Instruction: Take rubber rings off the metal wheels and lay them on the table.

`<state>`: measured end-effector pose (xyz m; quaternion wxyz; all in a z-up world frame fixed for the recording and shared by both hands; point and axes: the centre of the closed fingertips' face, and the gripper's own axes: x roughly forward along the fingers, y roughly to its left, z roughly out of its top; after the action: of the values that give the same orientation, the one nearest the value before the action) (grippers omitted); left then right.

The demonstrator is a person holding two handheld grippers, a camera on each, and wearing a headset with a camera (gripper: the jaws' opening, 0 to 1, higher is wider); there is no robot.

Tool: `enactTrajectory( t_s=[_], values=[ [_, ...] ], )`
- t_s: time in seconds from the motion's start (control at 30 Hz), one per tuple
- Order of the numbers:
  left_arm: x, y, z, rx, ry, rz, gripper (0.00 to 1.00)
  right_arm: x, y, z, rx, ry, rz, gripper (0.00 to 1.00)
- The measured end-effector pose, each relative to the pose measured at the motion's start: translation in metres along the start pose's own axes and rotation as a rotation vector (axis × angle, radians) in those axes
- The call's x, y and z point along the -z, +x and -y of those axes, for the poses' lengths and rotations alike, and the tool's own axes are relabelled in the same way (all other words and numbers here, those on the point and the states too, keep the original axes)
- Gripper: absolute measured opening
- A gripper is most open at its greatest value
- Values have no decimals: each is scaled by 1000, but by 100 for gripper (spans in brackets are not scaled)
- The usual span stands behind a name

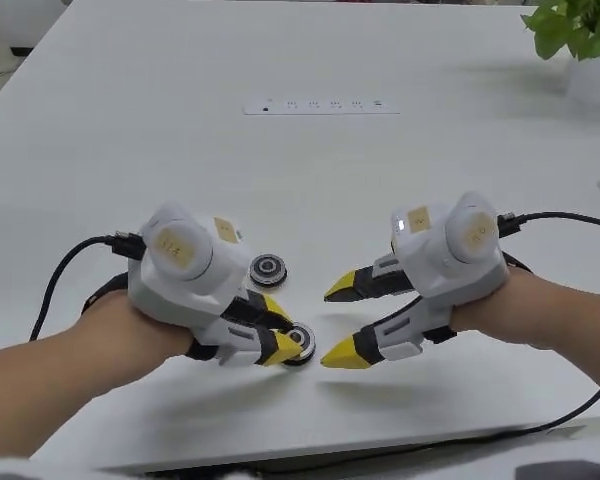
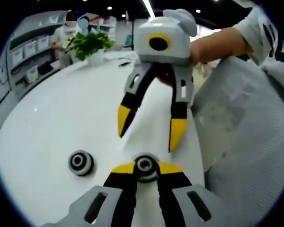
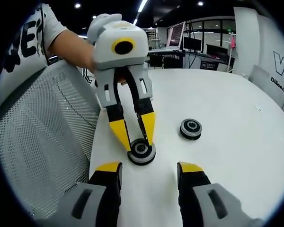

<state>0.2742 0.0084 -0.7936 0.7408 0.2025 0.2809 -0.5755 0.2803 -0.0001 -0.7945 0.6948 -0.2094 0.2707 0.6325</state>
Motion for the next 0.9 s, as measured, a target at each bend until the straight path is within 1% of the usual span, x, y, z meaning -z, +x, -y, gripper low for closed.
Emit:
enactTrajectory(
  t_s=[0.03,0.07,0.1,0.2,0.23,0.33,0.5,0.63,0.7,0.8,0.9],
  values=[
    [3,0,1,-2,-4,-16,17,0,0,0,0,2,1,44],
    [3,0,1,-5,1,-18,17,0,0,0,0,4,2,43],
    [3,-1,1,-9,8,-18,16,0,1,-1,1,7,4,43],
    [3,-1,-2,-18,-2,-13,14,-3,3,-2,0,22,19,43],
    [3,-2,-1,-16,-4,-12,14,-4,4,-2,1,29,26,42],
    [4,-3,1,-19,-2,0,14,-6,7,-4,-6,77,54,42],
    [4,-4,3,-24,-2,6,14,-1,12,-7,-16,98,49,38],
    [4,-4,3,-29,-2,11,14,-5,15,-6,-13,139,76,37],
    [5,-4,3,-30,-2,14,14,-6,16,-5,-5,142,81,35],
    [5,-4,4,-29,16,11,14,-6,18,-5,-2,157,87,34],
    [5,-4,3,-32,17,11,14,-2,21,-9,-11,154,75,33]
  ],
)
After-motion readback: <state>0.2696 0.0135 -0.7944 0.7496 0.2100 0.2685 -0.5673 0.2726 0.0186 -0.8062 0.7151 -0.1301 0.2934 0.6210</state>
